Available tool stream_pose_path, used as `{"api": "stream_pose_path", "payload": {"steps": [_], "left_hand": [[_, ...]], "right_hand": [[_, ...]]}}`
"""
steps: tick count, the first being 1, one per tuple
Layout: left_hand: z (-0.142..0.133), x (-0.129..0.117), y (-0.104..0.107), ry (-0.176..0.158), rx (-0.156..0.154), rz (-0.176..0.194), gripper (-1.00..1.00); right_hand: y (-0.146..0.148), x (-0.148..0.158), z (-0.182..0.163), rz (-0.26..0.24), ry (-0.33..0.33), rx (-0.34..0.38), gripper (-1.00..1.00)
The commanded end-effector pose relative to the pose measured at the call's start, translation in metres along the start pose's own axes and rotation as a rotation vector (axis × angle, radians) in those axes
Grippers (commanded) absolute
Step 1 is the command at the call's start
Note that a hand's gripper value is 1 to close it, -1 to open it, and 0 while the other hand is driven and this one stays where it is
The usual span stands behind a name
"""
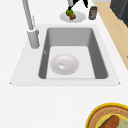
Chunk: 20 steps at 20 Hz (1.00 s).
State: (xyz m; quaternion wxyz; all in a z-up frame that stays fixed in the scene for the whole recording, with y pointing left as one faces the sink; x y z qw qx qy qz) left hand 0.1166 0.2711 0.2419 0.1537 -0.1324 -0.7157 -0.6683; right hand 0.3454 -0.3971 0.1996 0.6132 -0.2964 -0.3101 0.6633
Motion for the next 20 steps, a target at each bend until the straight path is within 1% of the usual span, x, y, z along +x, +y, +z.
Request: {"api": "stream_pose_path", "payload": {"steps": [1,3,5,8,9,13,16,18,20], "left_hand": [[0.0,0.0,0.0,0.0,0.0,0.0,0.0],[0.0,0.0,0.0,0.0,0.0,0.0,0.0],[0.0,0.0,0.0,0.0,0.0,0.0,0.0],[0.0,0.0,0.0,0.0,0.0,0.0,0.0],[0.0,0.0,0.0,0.0,0.0,0.0,0.0],[0.0,0.0,0.0,0.0,0.0,0.0,0.0],[0.0,0.0,0.0,0.0,0.0,0.0,0.0],[0.0,0.0,0.0,0.0,0.0,0.0,0.0],[0.0,0.0,0.0,0.0,0.0,0.0,0.0]], "right_hand": [[0.011,-0.005,-0.021,0.012,0.025,0.002,-1.0],[0.018,-0.006,-0.029,0.015,0.029,0.002,-1.0],[0.022,-0.004,-0.03,0.003,0.023,0.015,-1.0],[0.034,-0.005,-0.049,0.026,0.036,0.004,-1.0],[0.037,-0.007,-0.055,0.026,0.037,0.004,-1.0],[0.037,-0.007,-0.08,0.013,0.049,0.05,-1.0],[0.037,-0.016,-0.097,0.007,0.028,0.049,-1.0],[0.038,-0.022,-0.102,0.005,0.009,0.042,-1.0],[0.039,-0.03,-0.102,-0.017,-0.01,0.05,-1.0]]}}
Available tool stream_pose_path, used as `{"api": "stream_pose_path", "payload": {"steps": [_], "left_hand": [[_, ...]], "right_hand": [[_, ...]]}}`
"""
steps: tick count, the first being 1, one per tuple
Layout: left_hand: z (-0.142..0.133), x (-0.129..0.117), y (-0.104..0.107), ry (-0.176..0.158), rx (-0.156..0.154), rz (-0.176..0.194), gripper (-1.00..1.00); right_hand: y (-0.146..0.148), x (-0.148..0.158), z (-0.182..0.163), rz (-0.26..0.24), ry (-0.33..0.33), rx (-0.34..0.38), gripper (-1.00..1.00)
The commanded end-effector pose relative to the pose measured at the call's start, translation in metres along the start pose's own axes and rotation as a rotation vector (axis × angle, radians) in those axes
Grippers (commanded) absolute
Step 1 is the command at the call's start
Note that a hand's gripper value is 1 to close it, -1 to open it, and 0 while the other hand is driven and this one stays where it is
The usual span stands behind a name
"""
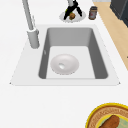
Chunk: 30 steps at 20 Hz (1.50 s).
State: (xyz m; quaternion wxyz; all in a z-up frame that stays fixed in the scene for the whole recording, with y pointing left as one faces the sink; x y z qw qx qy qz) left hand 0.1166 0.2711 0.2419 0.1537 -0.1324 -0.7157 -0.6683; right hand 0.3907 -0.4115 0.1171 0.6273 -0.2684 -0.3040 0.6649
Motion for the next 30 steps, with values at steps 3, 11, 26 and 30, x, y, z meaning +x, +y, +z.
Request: {"api": "stream_pose_path", "payload": {"steps": [3,11,26,30], "left_hand": [[0.0,0.0,0.0,0.0,0.0,0.0,0.0],[0.0,0.0,0.0,0.0,0.0,0.0,0.0],[0.0,0.0,0.0,0.0,0.0,0.0,0.0],[0.0,0.0,0.0,0.0,0.0,0.0,0.0]], "right_hand": [[0.005,-0.017,-0.008,-0.007,-0.04,-0.004,-1.0],[0.006,-0.009,-0.002,-0.008,-0.02,-0.251,1.0],[-0.031,0.003,0.015,-0.046,-0.05,-0.26,1.0],[-0.047,0.019,0.031,-0.046,-0.04,-0.25,1.0]]}}
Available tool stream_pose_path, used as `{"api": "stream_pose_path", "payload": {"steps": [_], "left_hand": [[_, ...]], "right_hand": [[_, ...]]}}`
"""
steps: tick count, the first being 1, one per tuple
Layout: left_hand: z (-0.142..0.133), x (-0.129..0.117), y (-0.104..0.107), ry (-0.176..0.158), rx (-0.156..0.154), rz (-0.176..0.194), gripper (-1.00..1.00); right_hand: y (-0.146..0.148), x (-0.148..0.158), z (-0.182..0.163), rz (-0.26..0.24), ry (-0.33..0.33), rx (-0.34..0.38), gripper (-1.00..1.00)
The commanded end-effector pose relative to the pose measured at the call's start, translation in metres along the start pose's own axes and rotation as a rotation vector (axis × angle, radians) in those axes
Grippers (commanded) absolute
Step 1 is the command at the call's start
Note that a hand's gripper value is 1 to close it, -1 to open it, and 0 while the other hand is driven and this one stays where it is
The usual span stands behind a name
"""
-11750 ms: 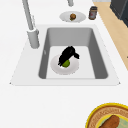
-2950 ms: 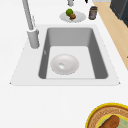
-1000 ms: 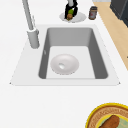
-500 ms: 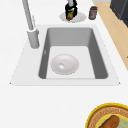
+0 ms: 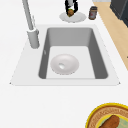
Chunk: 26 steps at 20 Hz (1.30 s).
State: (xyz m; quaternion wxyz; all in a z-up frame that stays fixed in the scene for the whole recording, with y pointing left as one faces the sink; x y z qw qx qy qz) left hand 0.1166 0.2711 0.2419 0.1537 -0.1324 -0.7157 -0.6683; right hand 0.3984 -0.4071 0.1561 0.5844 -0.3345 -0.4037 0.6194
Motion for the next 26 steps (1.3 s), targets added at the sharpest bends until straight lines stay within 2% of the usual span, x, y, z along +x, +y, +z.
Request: {"api": "stream_pose_path", "payload": {"steps": [1,9,13,23,26], "left_hand": [[0.0,0.0,0.0,0.0,0.0,0.0,0.0],[0.0,0.0,0.0,0.0,0.0,0.0,0.0],[0.0,0.0,0.0,0.0,0.0,0.0,0.0],[0.0,0.0,0.0,0.0,0.0,0.0,0.0],[0.0,0.0,0.0,0.0,0.0,0.0,0.0]], "right_hand": [[-0.019,0.021,0.008,-0.027,0.002,0.01,1.0],[-0.047,0.08,0.014,0.012,0.019,0.013,1.0],[-0.054,0.112,0.014,0.014,0.02,0.015,1.0],[-0.053,0.193,0.006,0.021,0.024,0.011,1.0],[-0.042,0.218,0.005,0.026,0.026,-0.004,1.0]]}}
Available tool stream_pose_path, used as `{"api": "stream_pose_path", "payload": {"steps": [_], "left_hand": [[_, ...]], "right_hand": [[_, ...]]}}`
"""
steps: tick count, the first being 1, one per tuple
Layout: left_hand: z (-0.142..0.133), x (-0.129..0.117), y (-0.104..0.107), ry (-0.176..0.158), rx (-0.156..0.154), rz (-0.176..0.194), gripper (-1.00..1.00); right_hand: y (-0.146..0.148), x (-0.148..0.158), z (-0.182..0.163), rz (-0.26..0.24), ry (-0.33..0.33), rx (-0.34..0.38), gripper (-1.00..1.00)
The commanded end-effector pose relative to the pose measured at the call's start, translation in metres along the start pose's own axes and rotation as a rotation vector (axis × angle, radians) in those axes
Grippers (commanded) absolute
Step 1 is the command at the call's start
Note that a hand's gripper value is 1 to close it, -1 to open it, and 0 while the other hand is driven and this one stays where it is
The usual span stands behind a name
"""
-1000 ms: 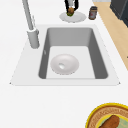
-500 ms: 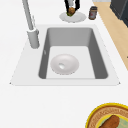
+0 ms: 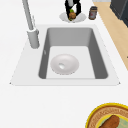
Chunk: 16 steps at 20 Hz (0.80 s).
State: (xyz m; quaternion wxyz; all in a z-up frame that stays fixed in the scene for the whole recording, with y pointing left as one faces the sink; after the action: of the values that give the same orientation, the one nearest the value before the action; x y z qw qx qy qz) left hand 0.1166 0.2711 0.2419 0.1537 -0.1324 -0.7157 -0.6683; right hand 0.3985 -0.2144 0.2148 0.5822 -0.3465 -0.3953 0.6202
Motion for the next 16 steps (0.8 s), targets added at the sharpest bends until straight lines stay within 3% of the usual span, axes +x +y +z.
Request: {"api": "stream_pose_path", "payload": {"steps": [1,10,16], "left_hand": [[0.0,0.0,0.0,0.0,0.0,0.0,0.0],[0.0,0.0,0.0,0.0,0.0,0.0,0.0],[0.0,0.0,0.0,0.0,0.0,0.0,0.0]], "right_hand": [[0.01,0.031,0.0,0.008,0.004,-0.003,1.0],[0.052,0.103,-0.025,-0.003,0.01,-0.012,1.0],[0.091,0.124,-0.062,-0.043,0.06,0.006,1.0]]}}
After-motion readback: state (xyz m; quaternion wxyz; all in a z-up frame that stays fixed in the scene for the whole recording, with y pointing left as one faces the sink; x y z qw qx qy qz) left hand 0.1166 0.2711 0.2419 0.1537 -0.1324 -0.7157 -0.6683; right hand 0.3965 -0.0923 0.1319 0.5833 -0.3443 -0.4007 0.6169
